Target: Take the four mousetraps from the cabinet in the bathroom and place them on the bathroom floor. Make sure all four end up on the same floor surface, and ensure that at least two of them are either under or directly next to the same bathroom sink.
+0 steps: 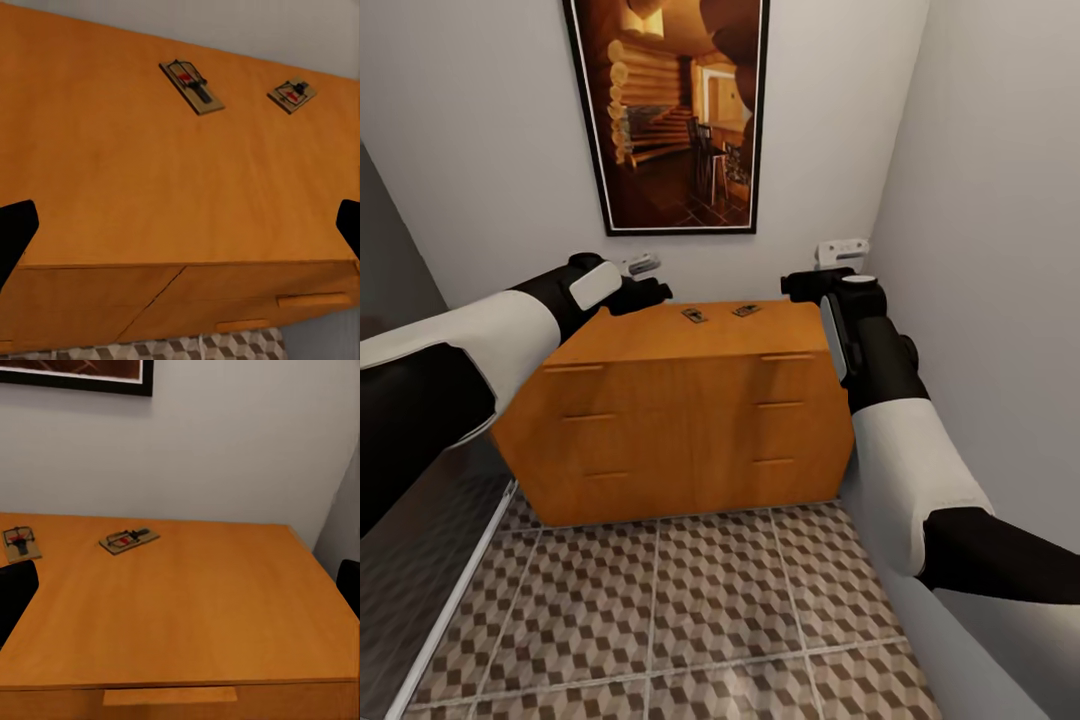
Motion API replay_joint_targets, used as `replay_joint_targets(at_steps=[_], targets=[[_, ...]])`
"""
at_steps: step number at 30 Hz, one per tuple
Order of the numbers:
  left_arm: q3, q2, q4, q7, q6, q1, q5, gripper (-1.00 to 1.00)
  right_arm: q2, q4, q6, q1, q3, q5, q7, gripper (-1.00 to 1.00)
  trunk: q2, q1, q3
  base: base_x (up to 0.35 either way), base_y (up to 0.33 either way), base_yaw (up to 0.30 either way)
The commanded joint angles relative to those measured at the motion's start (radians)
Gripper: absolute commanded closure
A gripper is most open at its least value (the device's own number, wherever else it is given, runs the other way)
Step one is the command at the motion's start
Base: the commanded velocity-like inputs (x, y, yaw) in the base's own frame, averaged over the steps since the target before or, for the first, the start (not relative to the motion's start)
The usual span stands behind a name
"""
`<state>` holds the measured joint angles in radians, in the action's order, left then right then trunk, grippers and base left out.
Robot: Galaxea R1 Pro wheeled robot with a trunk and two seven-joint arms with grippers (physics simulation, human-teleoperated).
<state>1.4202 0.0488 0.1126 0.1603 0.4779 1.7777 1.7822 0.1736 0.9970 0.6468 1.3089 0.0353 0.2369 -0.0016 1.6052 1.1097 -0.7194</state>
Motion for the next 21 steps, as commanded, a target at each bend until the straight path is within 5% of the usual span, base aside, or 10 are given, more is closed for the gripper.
replay_joint_targets(at_steps=[1,14,21], targets=[[0.005,-0.001,0.002,0.007,0.002,0.0,0.011,-1.0,0.001,0.001,0.005,-0.001,0.002,0.002,0.0,-1.0,0.0,0.001,-0.001,0.327,0.0,0.0],[0.005,0.0,0.011,0.007,0.002,-0.003,0.013,-1.0,0.001,0.0,0.005,-0.01,0.002,0.001,0.001,-1.0,0.0,0.001,-0.001,0.332,0.0,0.0],[0.005,0.0,0.027,0.007,0.002,-0.009,0.013,-1.0,0.001,0.0,0.005,-0.012,0.002,0.001,0.002,-1.0,0.0,0.001,-0.001,0.117,0.0,0.0]])
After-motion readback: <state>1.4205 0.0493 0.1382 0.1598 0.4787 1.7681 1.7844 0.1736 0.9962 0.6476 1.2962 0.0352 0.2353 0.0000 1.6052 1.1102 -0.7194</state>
